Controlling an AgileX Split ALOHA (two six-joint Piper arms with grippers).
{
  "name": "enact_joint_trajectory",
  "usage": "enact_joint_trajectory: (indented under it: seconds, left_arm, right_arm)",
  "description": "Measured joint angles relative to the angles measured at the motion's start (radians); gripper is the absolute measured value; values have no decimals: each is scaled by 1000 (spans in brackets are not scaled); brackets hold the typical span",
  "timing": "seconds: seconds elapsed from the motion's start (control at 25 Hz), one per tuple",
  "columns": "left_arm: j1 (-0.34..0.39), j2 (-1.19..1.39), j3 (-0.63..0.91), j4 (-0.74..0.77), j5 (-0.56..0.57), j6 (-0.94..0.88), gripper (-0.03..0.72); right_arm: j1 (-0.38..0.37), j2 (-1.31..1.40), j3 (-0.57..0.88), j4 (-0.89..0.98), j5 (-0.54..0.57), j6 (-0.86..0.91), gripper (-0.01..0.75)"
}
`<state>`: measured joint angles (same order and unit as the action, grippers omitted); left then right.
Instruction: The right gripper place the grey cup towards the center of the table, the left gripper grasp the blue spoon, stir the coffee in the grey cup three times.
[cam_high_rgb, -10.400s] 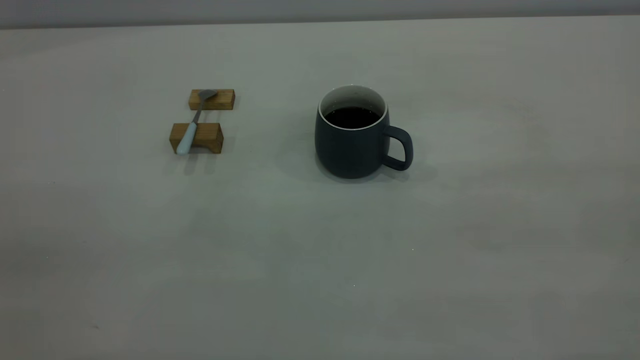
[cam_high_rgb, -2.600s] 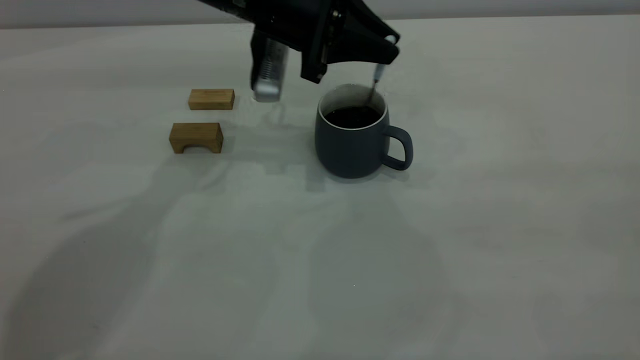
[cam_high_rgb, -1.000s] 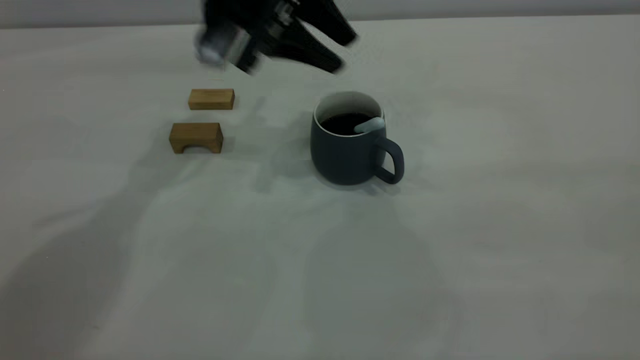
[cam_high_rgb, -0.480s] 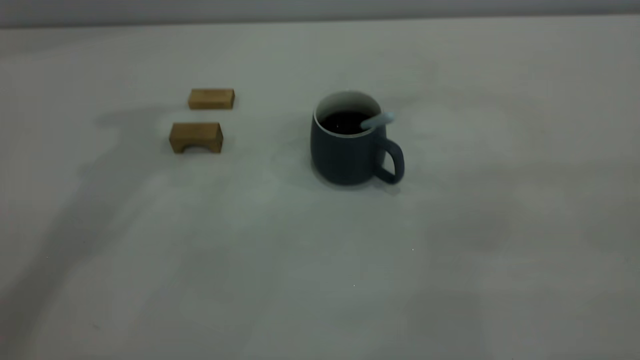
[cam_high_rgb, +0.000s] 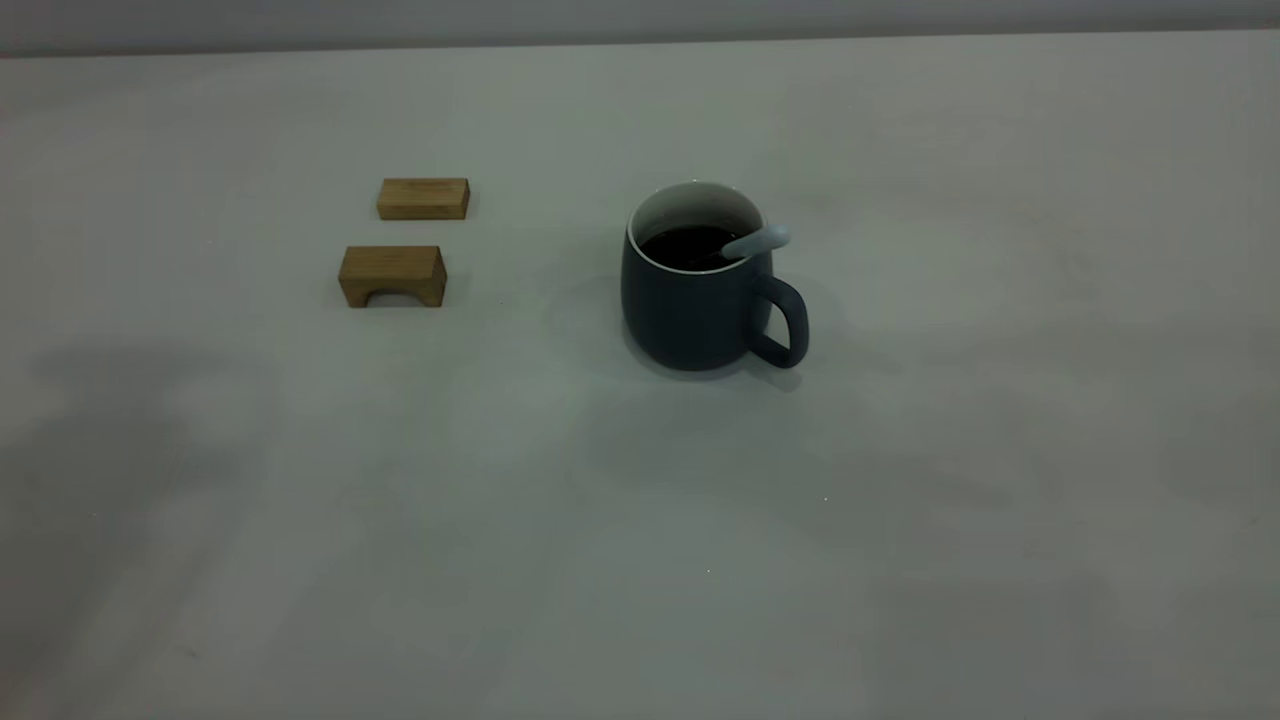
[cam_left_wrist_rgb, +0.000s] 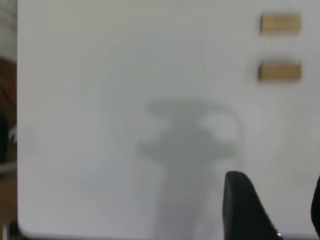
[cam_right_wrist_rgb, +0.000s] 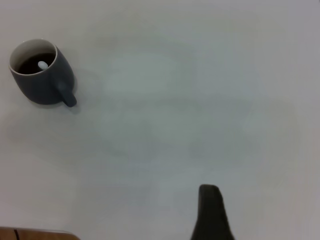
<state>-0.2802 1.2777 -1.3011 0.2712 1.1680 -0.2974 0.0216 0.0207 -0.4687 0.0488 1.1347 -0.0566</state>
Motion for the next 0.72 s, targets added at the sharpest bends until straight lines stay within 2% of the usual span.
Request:
enact_joint_trajectory:
  seconds: [0.24,0.4,0.52,0.72]
  left_arm:
    - [8,-324,395,-21,0,3,405]
    - [77,-564,634,-65,0,60,405]
    - [126,-734,734,-135,-3,82,405]
    - [207,-963,796,-205,-19,173,405]
  right_arm:
    - [0,0,0,0,0,0,587]
    - [0,0,0,0,0,-1,587]
    - [0,0,0,0,0,0,587]
    - [0,0,0,0,0,0,587]
